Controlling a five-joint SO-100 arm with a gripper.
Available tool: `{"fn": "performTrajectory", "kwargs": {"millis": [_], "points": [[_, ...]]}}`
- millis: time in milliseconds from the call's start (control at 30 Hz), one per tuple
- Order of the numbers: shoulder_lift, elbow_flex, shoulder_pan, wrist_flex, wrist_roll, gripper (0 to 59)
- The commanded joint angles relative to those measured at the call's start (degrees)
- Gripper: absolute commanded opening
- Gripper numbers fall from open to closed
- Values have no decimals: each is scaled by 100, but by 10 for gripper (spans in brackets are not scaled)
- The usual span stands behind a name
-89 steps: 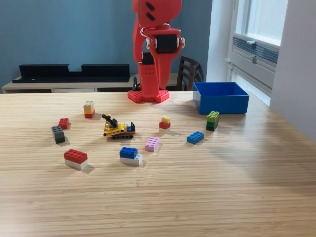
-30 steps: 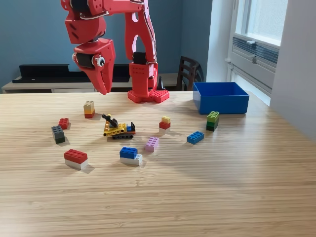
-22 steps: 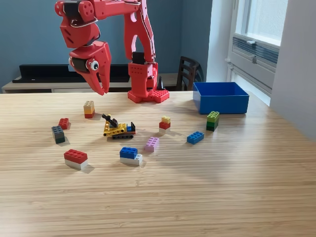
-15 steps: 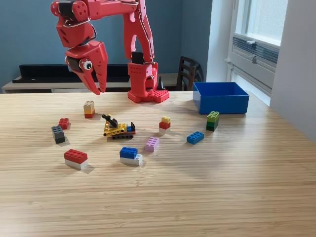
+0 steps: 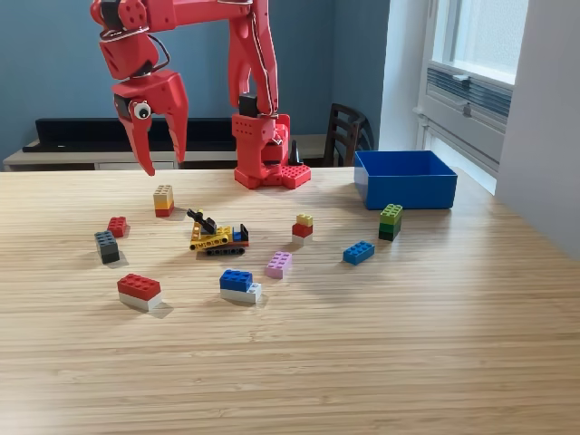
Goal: Grasp a lego block and put it in the bin.
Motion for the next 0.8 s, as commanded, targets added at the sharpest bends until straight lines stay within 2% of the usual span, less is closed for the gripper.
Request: {"fn": "performTrajectory", "kwargs": {"millis": [33,400,800], "points": [[668,264,413,-237,-141,202],[861,1573,1099,-1160,-589,235],[853,1749,1099,-1661,-642,245]]}}
